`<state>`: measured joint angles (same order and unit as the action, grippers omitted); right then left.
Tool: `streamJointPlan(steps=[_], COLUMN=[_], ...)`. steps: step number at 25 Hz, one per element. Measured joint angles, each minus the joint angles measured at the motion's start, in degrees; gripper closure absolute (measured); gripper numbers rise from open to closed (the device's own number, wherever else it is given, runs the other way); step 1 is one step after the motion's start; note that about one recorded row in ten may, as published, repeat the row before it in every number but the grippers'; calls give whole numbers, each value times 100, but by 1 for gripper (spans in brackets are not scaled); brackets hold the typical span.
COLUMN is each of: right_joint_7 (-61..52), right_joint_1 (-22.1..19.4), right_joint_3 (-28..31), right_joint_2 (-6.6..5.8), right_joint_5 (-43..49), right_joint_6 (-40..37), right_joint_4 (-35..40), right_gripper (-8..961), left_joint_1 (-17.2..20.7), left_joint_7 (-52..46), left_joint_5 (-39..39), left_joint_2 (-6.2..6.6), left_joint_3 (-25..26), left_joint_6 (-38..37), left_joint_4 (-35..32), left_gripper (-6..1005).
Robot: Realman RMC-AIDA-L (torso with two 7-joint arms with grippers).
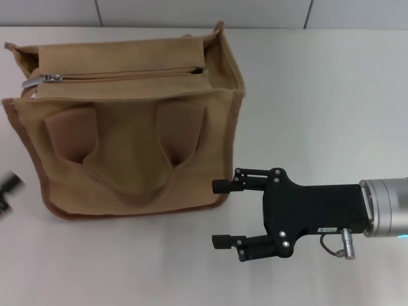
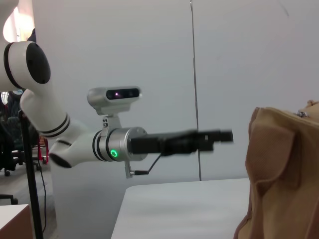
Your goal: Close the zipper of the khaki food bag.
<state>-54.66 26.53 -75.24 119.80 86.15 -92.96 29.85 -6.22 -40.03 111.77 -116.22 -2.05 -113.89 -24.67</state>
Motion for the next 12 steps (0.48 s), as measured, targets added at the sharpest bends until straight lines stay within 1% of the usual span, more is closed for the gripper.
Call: streamJointPlan(steps=[4,5,6,7,12], right_joint_7=[3,6,6,8,130], right_joint_1=[26,28,28,28,26], right_joint_3=[-8,-9,-9,-9,-1], right_joint_2=[0,0,0,0,0], right_joint_5=[-2,-2,-2,-2,-19], right_joint_6=[17,28,28,31,33], right_joint_4=[-45,-71,-71,-88,-292], right_gripper=[171,171,170,170,170], left_joint_1=[32,10,10,-183,-520], left_joint_7=[176,218,218,228,232], left_joint_5=[-250,-329,-329,-375,-328], left_joint_2=[-40,-101,-101,-202,-219], left_joint_3=[183,285,285,442,419], left_joint_6=[64,145,145,469,1079], left_joint_4=[180,177,177,161,220], left_gripper=[242,243,243,243,243])
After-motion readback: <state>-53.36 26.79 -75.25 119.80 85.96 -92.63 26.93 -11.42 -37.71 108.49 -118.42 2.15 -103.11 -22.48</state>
